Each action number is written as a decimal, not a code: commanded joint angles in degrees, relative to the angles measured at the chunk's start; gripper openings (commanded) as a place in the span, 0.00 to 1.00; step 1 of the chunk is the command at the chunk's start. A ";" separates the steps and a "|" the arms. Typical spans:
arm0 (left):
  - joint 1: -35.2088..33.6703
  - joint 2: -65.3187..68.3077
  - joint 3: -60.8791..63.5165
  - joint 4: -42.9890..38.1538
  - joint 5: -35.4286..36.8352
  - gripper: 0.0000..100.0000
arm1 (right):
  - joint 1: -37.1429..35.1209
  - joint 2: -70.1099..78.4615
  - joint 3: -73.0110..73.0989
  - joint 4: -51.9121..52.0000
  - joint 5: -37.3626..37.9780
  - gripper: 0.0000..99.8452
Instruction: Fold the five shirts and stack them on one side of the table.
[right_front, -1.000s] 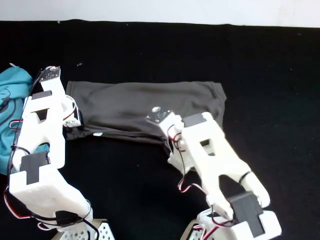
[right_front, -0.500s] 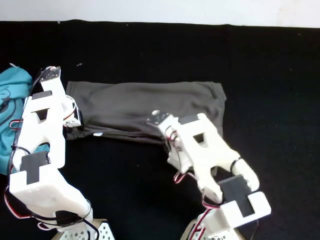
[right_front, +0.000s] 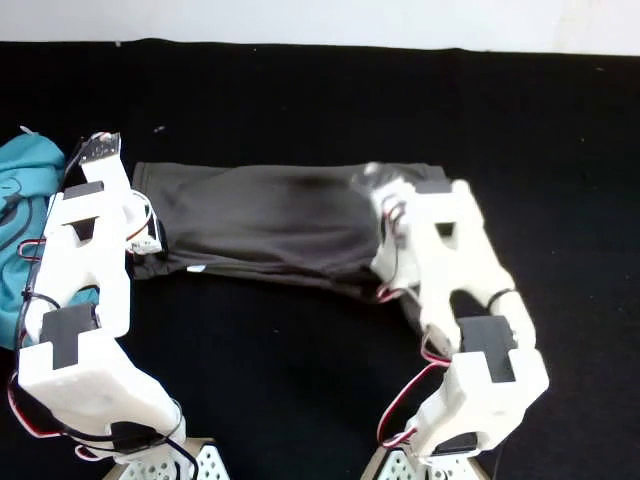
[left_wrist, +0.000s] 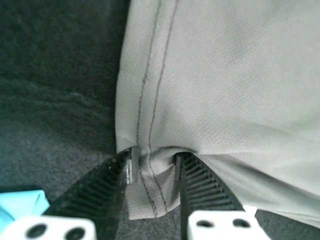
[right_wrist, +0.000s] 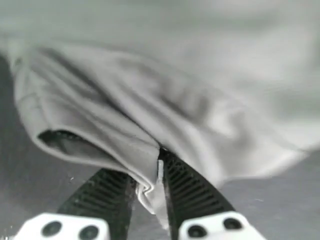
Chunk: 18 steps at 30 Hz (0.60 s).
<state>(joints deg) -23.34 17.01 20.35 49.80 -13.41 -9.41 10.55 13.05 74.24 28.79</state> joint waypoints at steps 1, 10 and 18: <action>0.48 0.31 0.40 -1.14 -0.09 0.14 | 3.38 0.04 -11.38 1.01 0.62 0.01; 0.48 0.31 0.40 -1.14 -0.09 0.14 | 0.66 8.22 -17.71 -10.77 0.53 0.03; 0.48 0.31 0.40 -1.14 -0.09 0.14 | 3.12 18.42 -31.87 -11.03 -4.66 0.18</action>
<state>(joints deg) -23.34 17.01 20.35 49.80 -13.41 -8.26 29.36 -11.65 64.31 28.26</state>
